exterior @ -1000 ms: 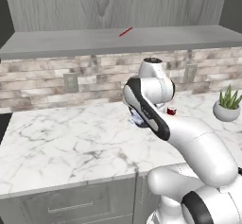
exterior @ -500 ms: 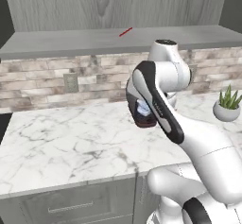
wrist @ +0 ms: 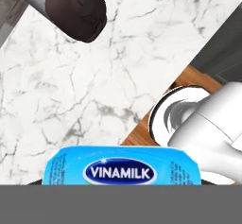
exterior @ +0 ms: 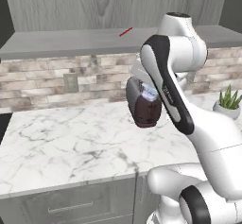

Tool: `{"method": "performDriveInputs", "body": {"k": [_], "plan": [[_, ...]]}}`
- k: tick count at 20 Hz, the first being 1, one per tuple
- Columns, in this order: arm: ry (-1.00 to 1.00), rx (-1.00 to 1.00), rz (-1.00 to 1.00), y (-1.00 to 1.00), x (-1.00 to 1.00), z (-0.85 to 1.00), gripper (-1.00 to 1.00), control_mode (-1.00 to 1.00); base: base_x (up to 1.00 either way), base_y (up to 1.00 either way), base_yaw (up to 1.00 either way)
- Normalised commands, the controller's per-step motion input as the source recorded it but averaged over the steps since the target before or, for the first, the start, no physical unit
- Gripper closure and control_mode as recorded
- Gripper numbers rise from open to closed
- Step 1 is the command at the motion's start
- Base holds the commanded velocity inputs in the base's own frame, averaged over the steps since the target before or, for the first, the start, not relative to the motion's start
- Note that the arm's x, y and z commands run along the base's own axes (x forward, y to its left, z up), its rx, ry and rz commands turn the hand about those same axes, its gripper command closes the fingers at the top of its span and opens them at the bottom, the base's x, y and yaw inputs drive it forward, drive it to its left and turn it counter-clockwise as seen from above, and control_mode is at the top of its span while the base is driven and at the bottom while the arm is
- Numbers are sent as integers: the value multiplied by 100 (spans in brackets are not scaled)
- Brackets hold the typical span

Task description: Pick the yogurt and honey bottle from the counter and place them in the cabinets closest to them.

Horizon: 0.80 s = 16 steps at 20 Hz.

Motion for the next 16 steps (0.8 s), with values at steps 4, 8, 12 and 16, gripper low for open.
{"method": "performDriveInputs", "body": {"k": [4, 8, 12, 16], "plan": [[-5, 0, 0, -5, 0, 57, 100, -100, 0, 0, 0], [-4, 0, 2, -5, 4, 53, 100, -100, 0, 0, 0], [-4, 0, 2, -2, 2, 56, 100, -100, 0, 0, 0], [-7, 0, 4, 0, 1, 38, 100, -100, 0, 0, 0]]}}
